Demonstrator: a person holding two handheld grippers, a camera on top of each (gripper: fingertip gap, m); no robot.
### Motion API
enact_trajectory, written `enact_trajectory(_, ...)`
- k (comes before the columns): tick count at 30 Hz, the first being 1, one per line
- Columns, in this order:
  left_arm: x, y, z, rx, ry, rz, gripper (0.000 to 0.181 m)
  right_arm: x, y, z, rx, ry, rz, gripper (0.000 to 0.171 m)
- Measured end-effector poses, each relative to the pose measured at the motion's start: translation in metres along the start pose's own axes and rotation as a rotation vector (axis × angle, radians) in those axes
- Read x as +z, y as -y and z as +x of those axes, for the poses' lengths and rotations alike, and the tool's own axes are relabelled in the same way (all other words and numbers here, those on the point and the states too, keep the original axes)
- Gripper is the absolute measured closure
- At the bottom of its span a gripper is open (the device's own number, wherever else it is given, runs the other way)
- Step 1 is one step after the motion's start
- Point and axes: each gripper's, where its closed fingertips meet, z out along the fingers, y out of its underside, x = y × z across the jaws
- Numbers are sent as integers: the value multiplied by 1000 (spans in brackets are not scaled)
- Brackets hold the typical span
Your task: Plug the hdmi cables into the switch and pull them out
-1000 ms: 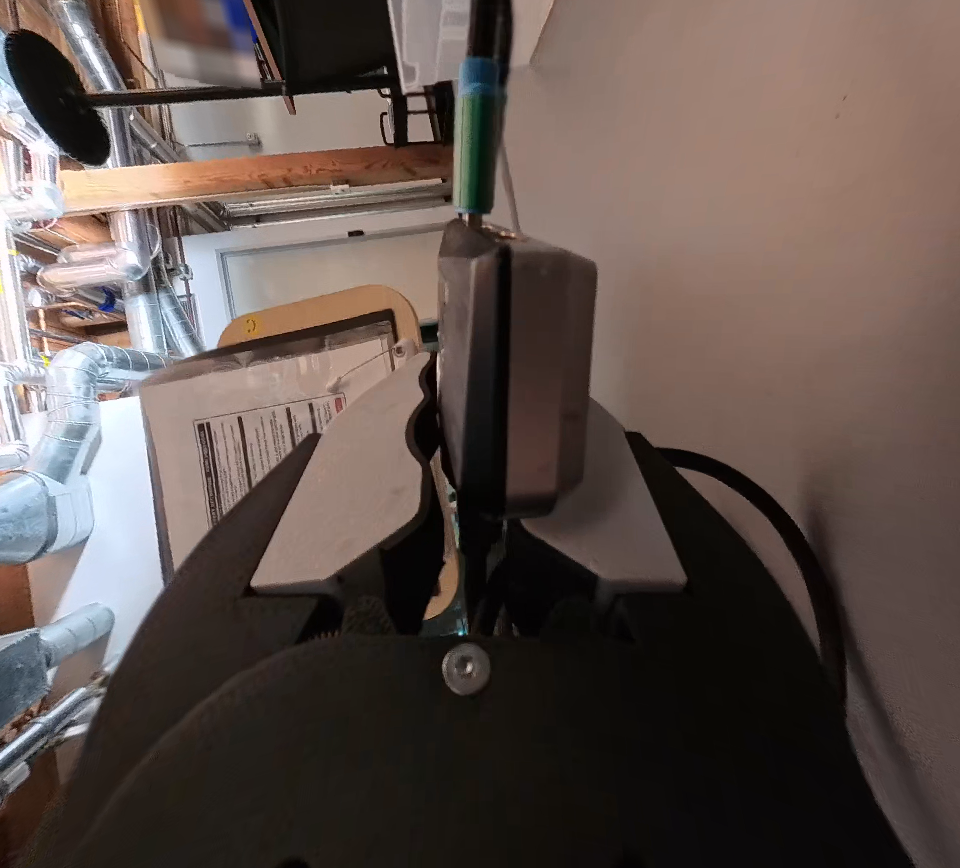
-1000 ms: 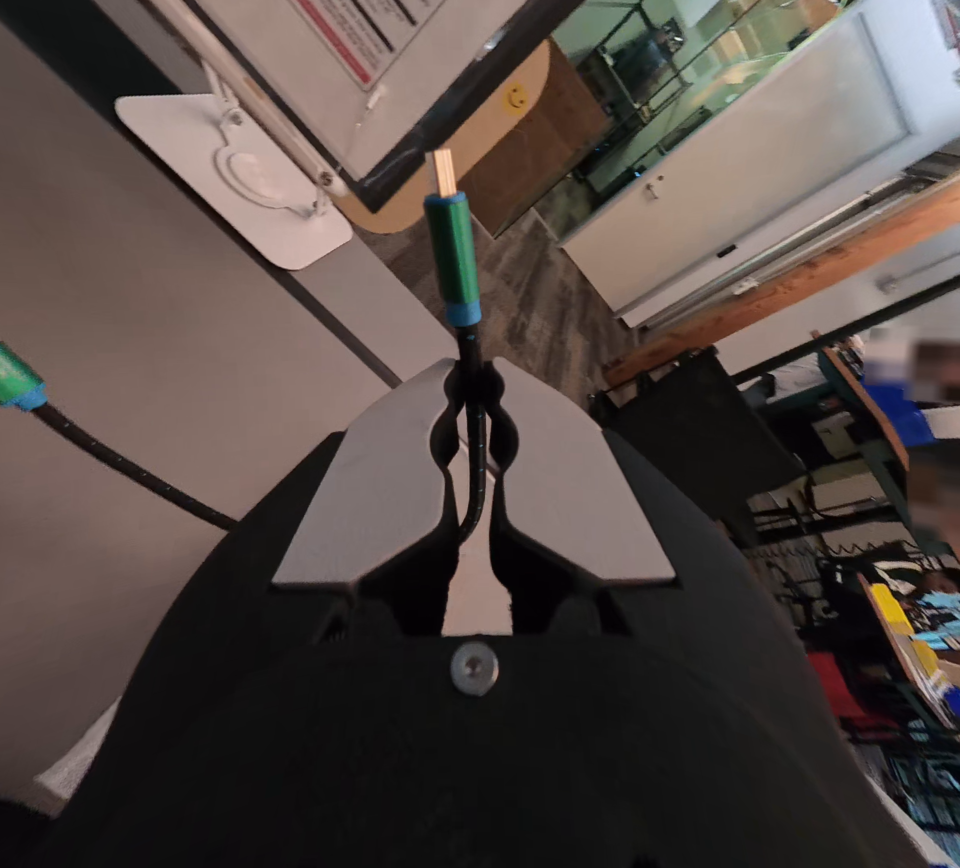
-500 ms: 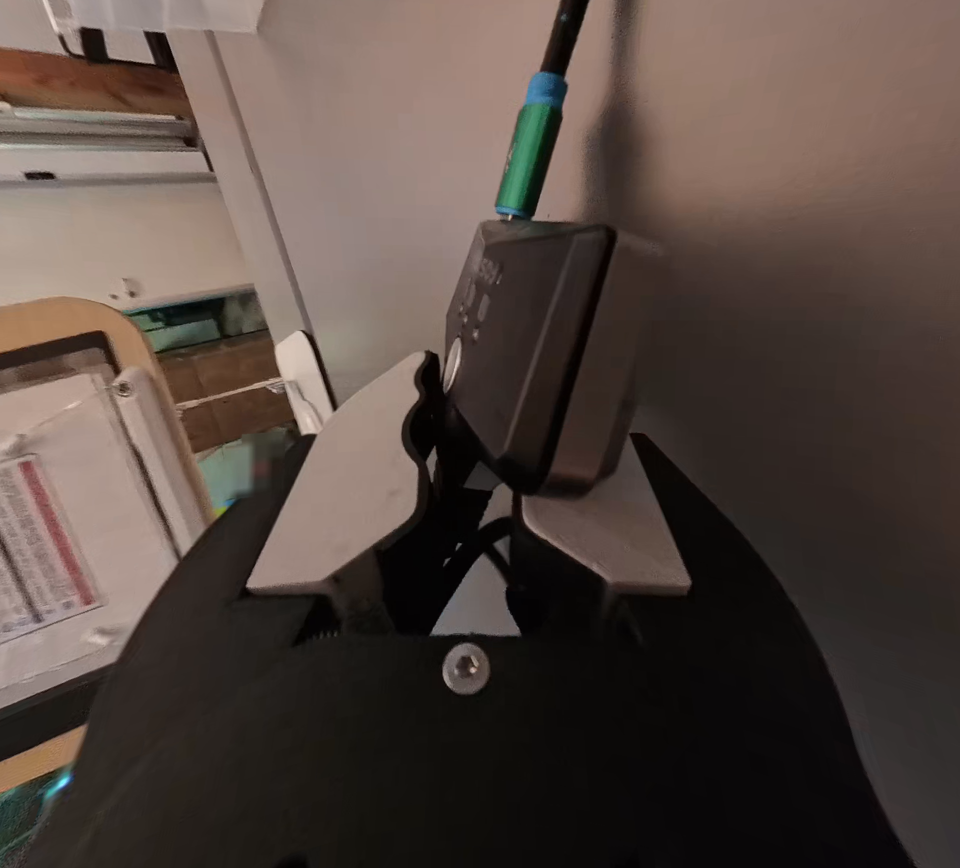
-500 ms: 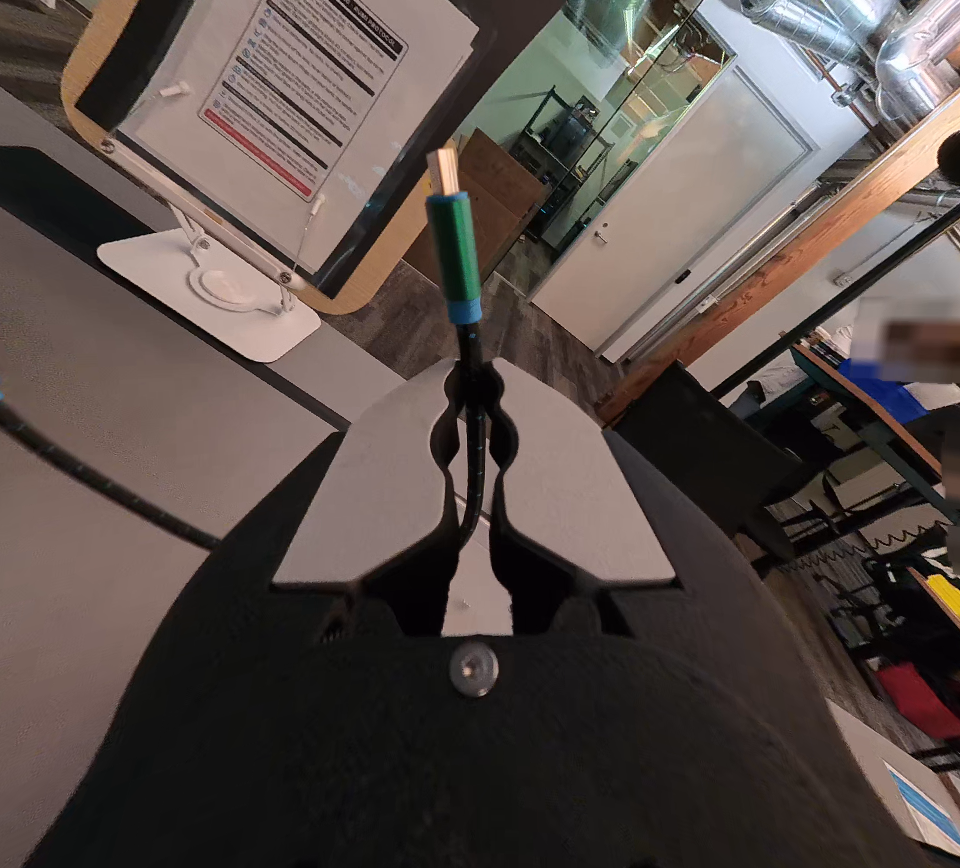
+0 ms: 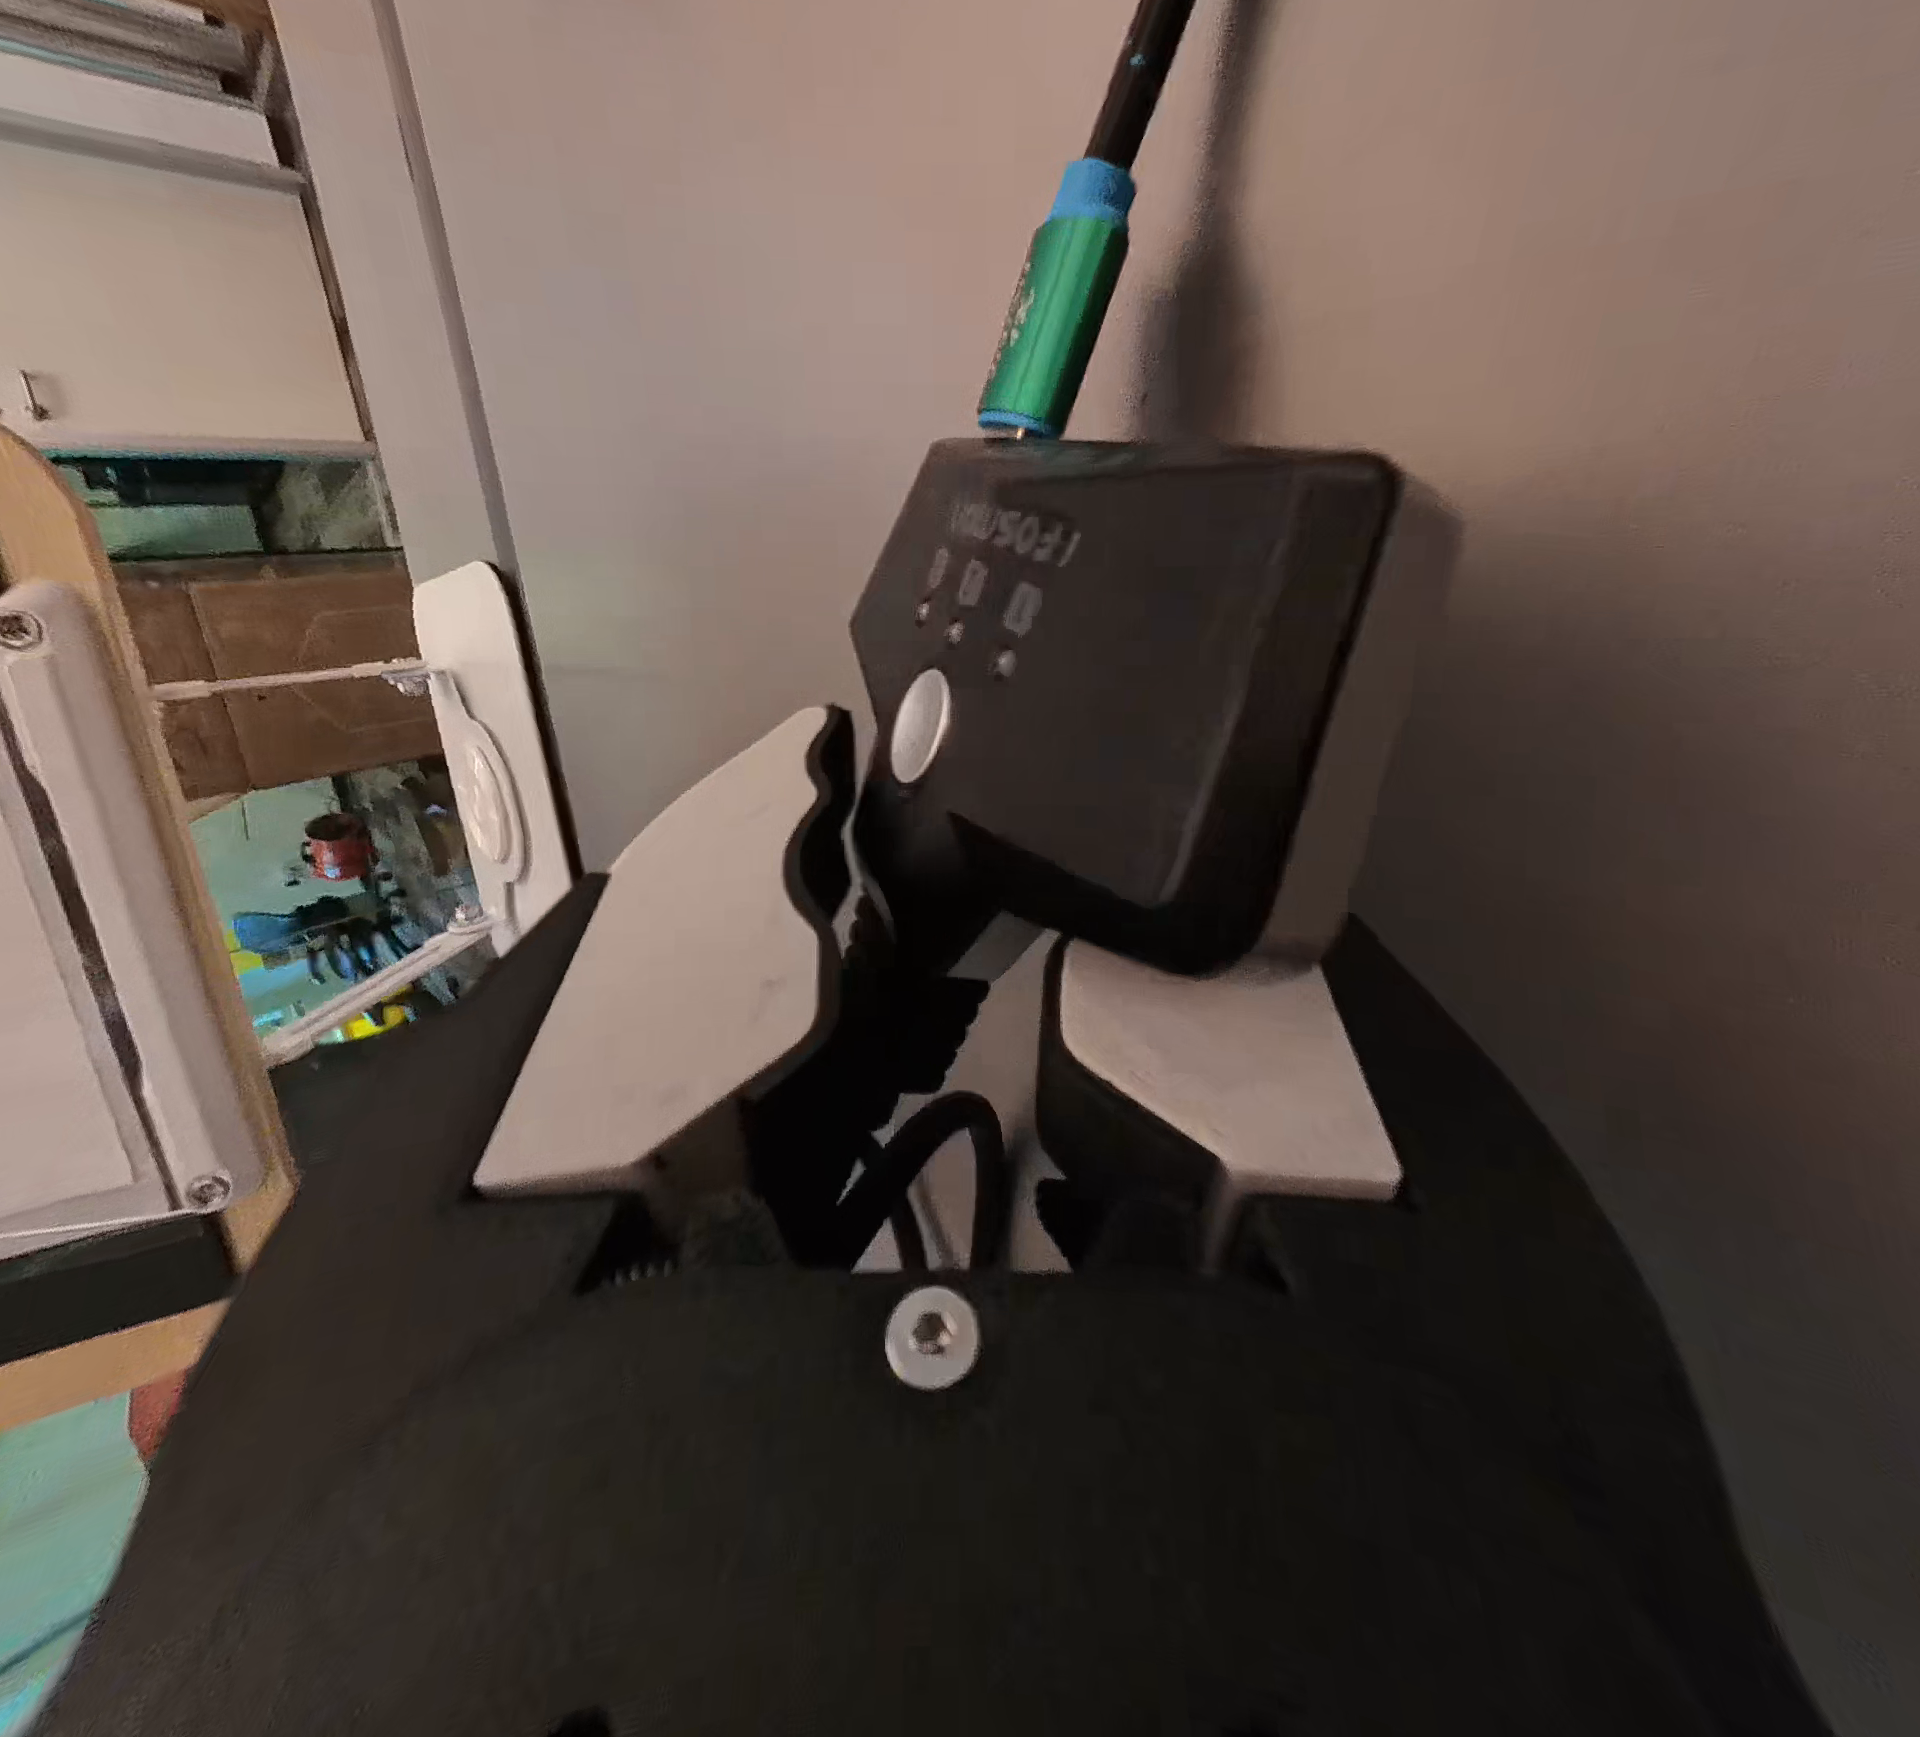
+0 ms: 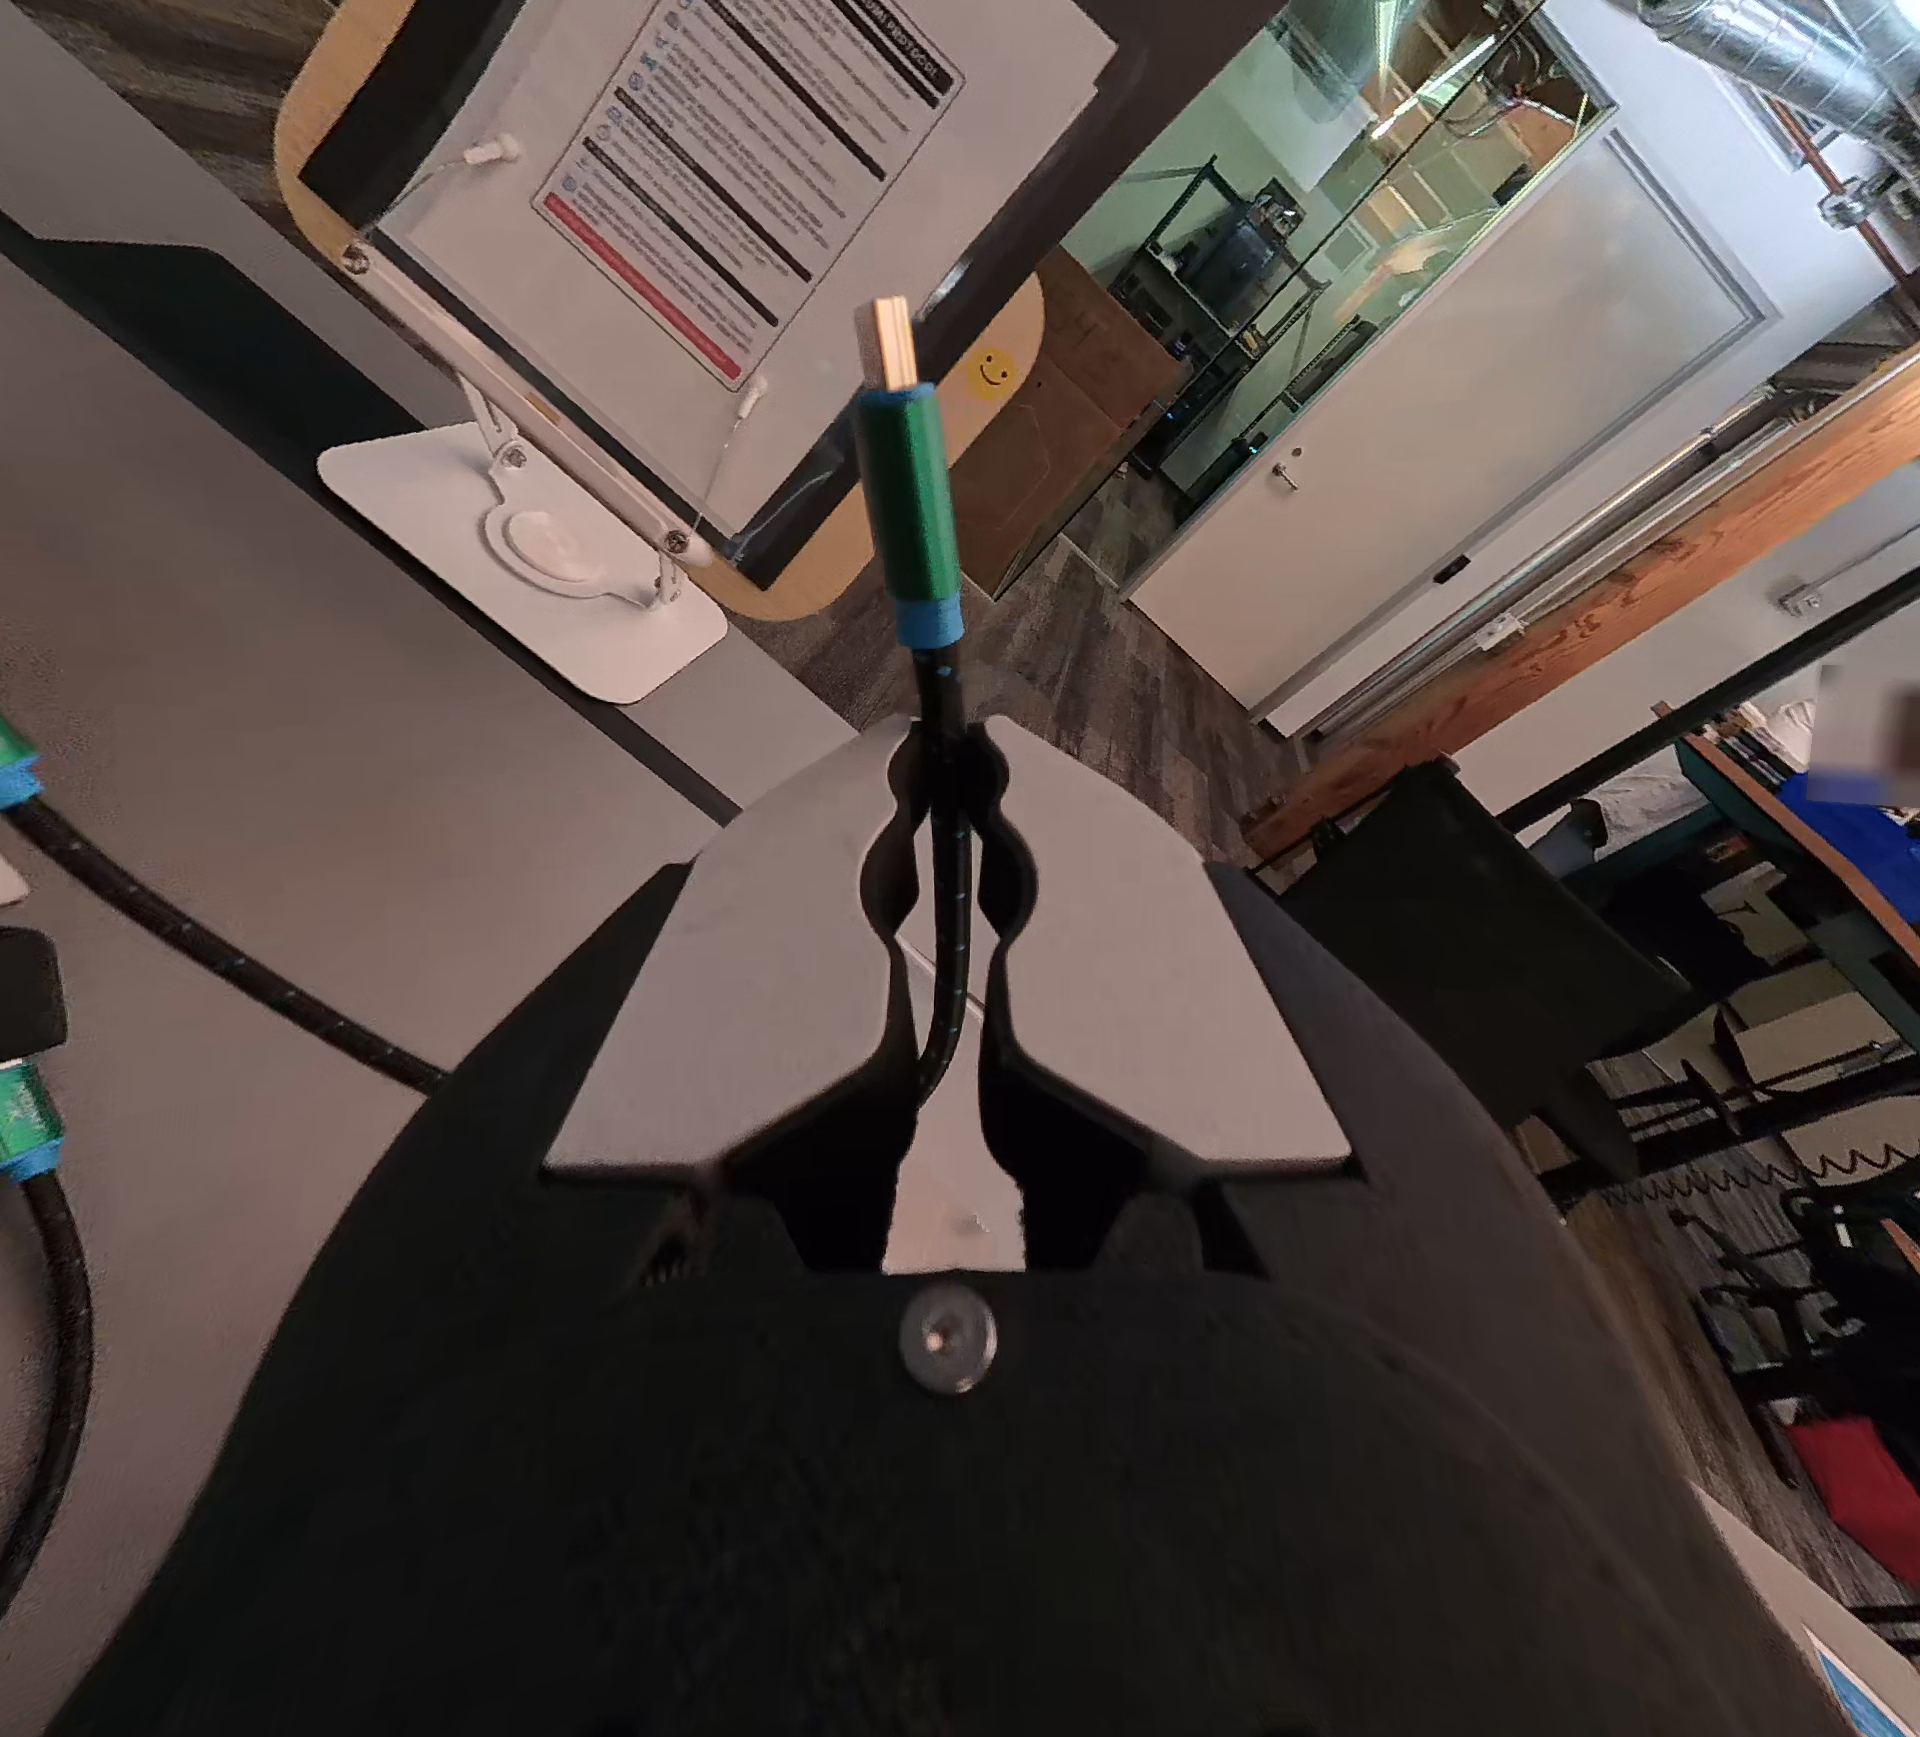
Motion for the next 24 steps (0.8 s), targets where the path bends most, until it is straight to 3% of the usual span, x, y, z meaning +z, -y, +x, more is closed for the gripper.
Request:
enact_trajectory(5,-17,0,12,-121,-167,-37,111,6,0,-10,-14,32,-12,163)
enact_trajectory(9,-29,-7,26,-146,-280,-114,99,12,-1,-16,-18,54,-20,163)
enact_trajectory(13,-45,-3,28,-131,-312,-101,98,15,-2,-21,-29,67,-30,163)
enact_trajectory(19,-82,21,25,-253,-447,82,98,17,0,-27,-36,90,-23,163)
enact_trajectory(24,-128,22,-22,-409,-387,280,106,19,13,-40,-65,115,39,163)
